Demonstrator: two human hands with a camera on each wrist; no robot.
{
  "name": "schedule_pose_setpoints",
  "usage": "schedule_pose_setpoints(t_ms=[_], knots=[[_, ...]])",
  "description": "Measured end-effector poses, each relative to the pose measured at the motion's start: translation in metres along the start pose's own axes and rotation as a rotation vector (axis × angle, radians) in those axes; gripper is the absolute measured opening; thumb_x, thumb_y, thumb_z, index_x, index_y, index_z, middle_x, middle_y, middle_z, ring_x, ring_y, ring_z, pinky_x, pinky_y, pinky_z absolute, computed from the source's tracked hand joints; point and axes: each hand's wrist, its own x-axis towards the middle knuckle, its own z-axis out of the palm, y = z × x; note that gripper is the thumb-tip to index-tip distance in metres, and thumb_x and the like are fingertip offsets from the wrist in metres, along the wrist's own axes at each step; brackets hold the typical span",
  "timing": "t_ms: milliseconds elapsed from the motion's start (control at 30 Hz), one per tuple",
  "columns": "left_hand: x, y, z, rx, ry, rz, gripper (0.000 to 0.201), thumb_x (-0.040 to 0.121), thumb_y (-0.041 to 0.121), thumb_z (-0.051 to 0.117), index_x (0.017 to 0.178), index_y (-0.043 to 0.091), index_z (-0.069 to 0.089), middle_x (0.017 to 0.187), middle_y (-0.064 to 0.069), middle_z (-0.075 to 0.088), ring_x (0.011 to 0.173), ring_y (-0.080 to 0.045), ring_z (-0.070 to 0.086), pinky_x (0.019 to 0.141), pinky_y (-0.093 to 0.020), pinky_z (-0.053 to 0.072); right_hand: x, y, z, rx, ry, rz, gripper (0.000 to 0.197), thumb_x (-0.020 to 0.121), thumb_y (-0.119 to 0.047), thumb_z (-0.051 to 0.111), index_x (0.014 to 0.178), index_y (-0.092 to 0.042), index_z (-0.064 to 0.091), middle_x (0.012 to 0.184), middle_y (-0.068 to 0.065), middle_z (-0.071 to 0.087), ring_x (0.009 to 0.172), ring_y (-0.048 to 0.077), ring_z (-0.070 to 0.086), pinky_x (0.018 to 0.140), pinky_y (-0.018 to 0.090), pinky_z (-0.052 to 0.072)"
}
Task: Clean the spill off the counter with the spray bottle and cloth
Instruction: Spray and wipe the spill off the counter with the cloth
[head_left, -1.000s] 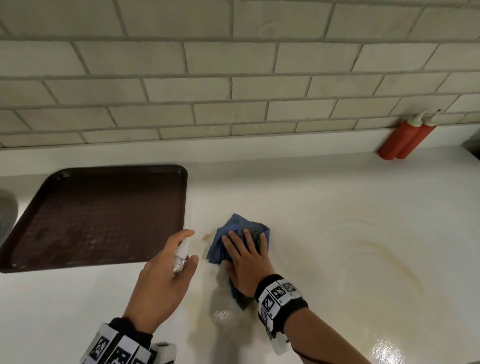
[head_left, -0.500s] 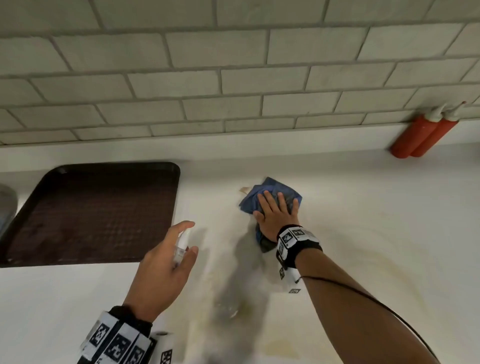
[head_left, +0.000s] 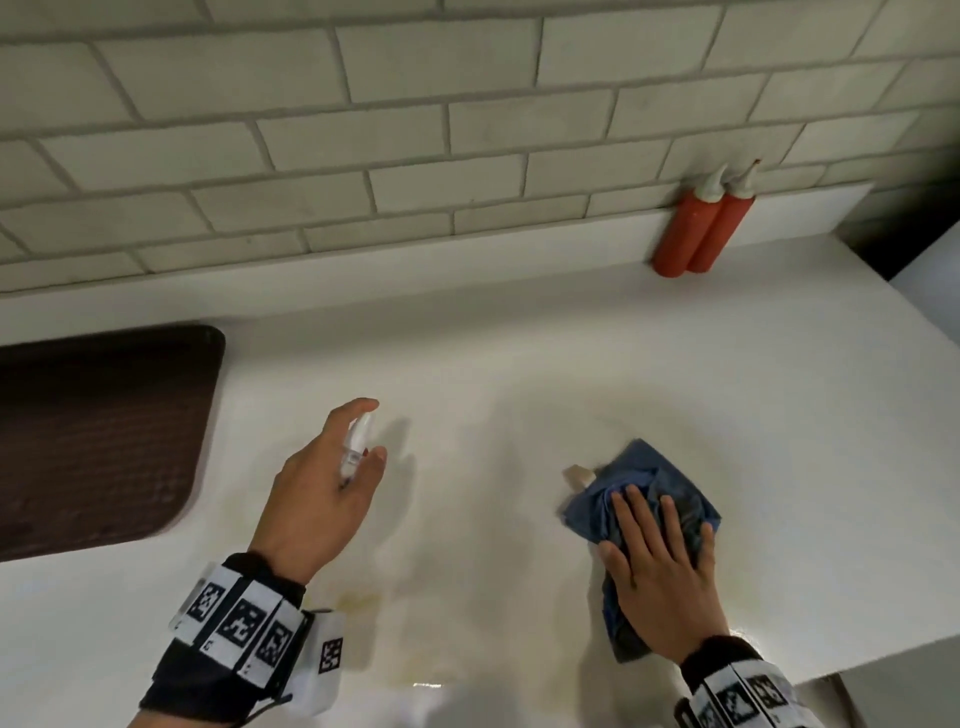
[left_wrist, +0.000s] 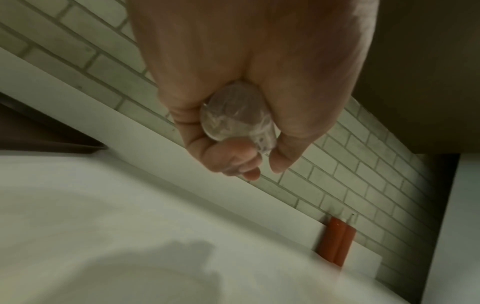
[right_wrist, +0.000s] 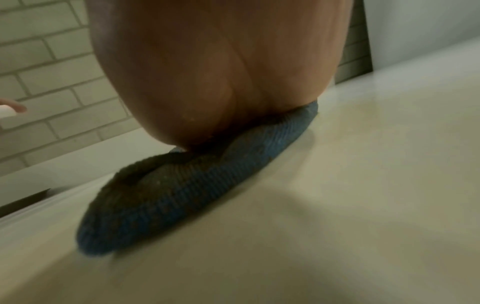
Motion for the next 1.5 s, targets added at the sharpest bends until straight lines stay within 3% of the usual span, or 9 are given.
schedule_pose_setpoints(t_ms=[200,467,633,733,900,1000,1167,1367,1500], knots=[[-0.005,0.021,0.021,0.002,-0.008,0.021,0.041,0.096,0.035,0.056,0.134,0.043,0.042,0.066,0.002,0.061,0.06,-0.016,0.058,0.058,-0.032,0.042,0.066,0.019,-0.029,0.07,-0.081,0.081,0.067,0.088,-0.061,-0.009,0.149,-0.035,-0.014,0.157,-0.011,-0.019,0.147,0.024,-0.01,0.111,0.058,-0.013],[-0.011,0.032,0.025,0.034,0.02,-0.015,0.04,0.096,0.038,0.055,0.133,0.048,0.041,0.063,0.001,0.06,0.058,-0.011,0.056,0.057,-0.026,0.04,0.181,-0.045,-0.059,0.039,-0.15,-0.037,0.061,0.098,-0.052,0.01,0.152,-0.03,-0.007,0.161,-0.009,-0.012,0.146,0.03,-0.012,0.11,0.064,-0.013],[-0.009,0.039,0.03,0.041,0.02,-0.021,0.04,0.096,0.039,0.055,0.133,0.048,0.041,0.064,-0.001,0.06,0.058,-0.013,0.057,0.056,-0.026,0.041,0.13,-0.099,-0.034,-0.019,-0.149,-0.358,0.064,0.095,-0.053,0.003,0.153,-0.027,-0.006,0.16,-0.007,-0.013,0.146,0.031,-0.016,0.109,0.06,-0.019],[-0.004,0.046,0.034,0.042,0.003,-0.017,0.041,0.096,0.039,0.054,0.133,0.048,0.041,0.066,0.0,0.062,0.059,-0.014,0.058,0.058,-0.028,0.043,0.102,-0.091,-0.023,-0.036,-0.118,-0.453,0.068,0.09,-0.051,0.004,0.153,-0.028,0.014,0.161,-0.007,0.007,0.147,0.032,0.002,0.11,0.056,-0.015],[0.001,0.055,0.038,0.046,0.004,-0.009,0.039,0.096,0.039,0.056,0.131,0.047,0.043,0.064,0.001,0.059,0.058,-0.012,0.056,0.058,-0.027,0.041,0.131,-0.036,-0.034,-0.03,-0.065,-0.255,0.073,0.084,-0.053,-0.008,0.153,-0.033,0.003,0.161,-0.011,-0.005,0.148,0.024,-0.007,0.11,0.057,-0.017],[-0.001,0.057,0.04,0.048,-0.012,-0.001,0.037,0.096,0.038,0.055,0.13,0.047,0.043,0.064,0.001,0.059,0.059,-0.013,0.056,0.059,-0.029,0.041,0.154,0.002,-0.05,0.04,-0.092,-0.093,0.057,0.098,-0.048,0.008,0.152,-0.034,-0.003,0.16,-0.013,-0.012,0.147,0.023,-0.011,0.112,0.058,-0.012],[-0.001,0.059,0.044,0.035,-0.039,0.006,0.037,0.096,0.037,0.055,0.13,0.046,0.044,0.064,0.002,0.058,0.057,-0.015,0.055,0.058,-0.03,0.041,0.112,0.035,-0.046,0.049,-0.099,-0.027,0.058,0.097,-0.049,0.003,0.152,-0.031,-0.007,0.159,-0.01,-0.015,0.147,0.024,-0.012,0.114,0.056,-0.012],[-0.002,0.063,0.051,0.023,-0.053,0.025,0.038,0.095,0.037,0.056,0.13,0.047,0.043,0.067,0.003,0.06,0.059,-0.013,0.056,0.059,-0.029,0.043,-0.005,0.08,-0.016,0.001,-0.01,-0.063,0.059,0.099,-0.05,0.011,0.149,-0.023,0.027,0.154,0.0,0.032,0.14,0.031,0.029,0.111,0.053,0.01],[-0.008,0.061,0.053,0.013,-0.055,0.003,0.043,0.093,0.036,0.059,0.131,0.049,0.043,0.072,0.007,0.063,0.063,-0.009,0.058,0.062,-0.026,0.043,0.005,0.082,-0.018,-0.021,-0.047,-0.008,0.064,0.096,-0.053,0.001,0.151,-0.025,0.016,0.158,-0.001,0.022,0.144,0.028,0.015,0.114,0.058,0.007]])
